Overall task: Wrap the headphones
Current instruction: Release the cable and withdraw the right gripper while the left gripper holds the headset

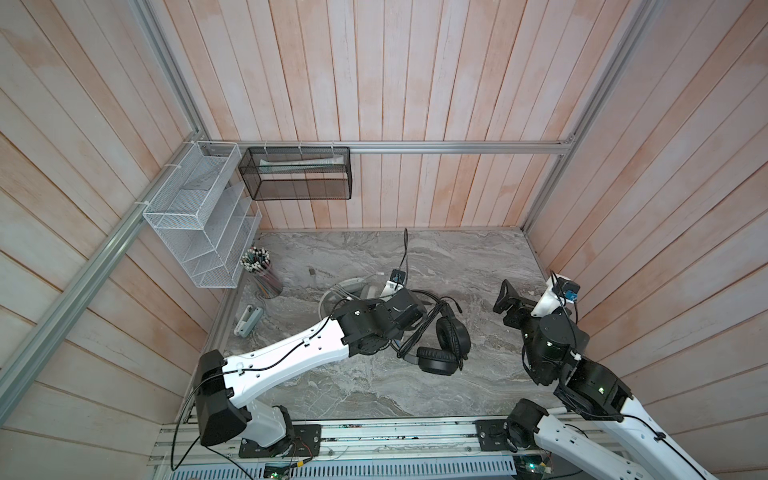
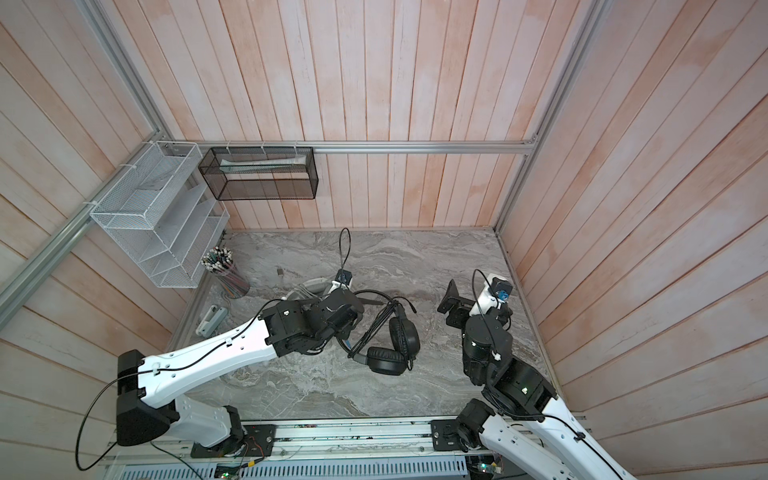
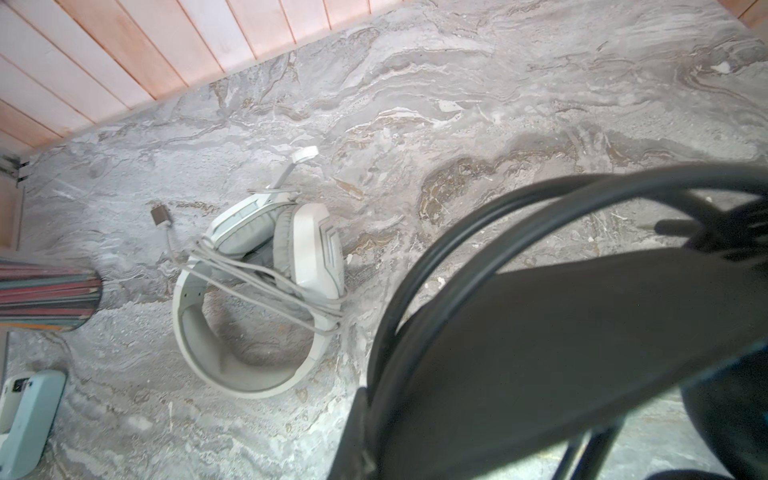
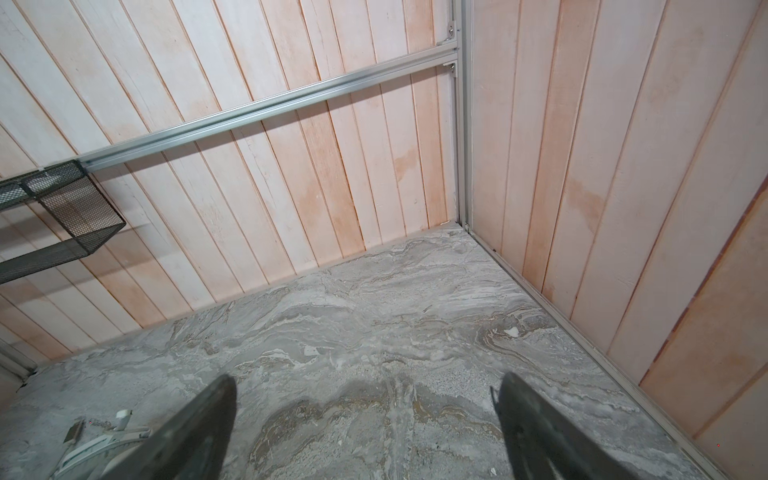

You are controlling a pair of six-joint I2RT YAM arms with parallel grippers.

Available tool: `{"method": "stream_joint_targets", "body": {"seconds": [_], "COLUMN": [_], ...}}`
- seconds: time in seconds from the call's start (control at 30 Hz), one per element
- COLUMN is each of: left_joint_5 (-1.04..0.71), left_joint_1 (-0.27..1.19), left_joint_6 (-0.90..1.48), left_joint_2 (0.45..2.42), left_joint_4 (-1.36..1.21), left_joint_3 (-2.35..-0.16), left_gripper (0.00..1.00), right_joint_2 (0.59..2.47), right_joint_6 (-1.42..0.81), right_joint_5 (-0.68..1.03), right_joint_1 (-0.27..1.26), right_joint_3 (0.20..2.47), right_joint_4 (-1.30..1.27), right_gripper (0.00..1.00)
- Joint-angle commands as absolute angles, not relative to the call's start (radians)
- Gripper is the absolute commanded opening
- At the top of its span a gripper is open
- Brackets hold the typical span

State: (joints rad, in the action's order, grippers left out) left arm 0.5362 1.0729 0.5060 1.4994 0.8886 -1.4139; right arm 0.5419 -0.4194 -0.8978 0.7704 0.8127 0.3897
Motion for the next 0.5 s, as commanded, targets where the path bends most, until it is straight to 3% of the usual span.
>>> {"method": "stream_joint_targets", "body": {"seconds": [0.0,0.47], "left_joint_5": [0.435,0.314], "left_joint_1": [1.043,0.928], "left_joint_6": [0.436,0.359], "left_joint_2": [1.513,1.655], "left_joint_4": [0.728,0.575], "left_joint_3": [-1.452,-1.462], "left_gripper": [0.0,0.0], "right_joint_2": [0.52,0.509], "right_joint_6": [-0.428,-0.411], "right_joint_5": [-0.923,-0.898], "right_joint_1": [0.767,0.767], "right_joint_3": [0.788,0.757], "right_joint_4": [0.372,0.343], "right_gripper": [0.99,0.99]}}
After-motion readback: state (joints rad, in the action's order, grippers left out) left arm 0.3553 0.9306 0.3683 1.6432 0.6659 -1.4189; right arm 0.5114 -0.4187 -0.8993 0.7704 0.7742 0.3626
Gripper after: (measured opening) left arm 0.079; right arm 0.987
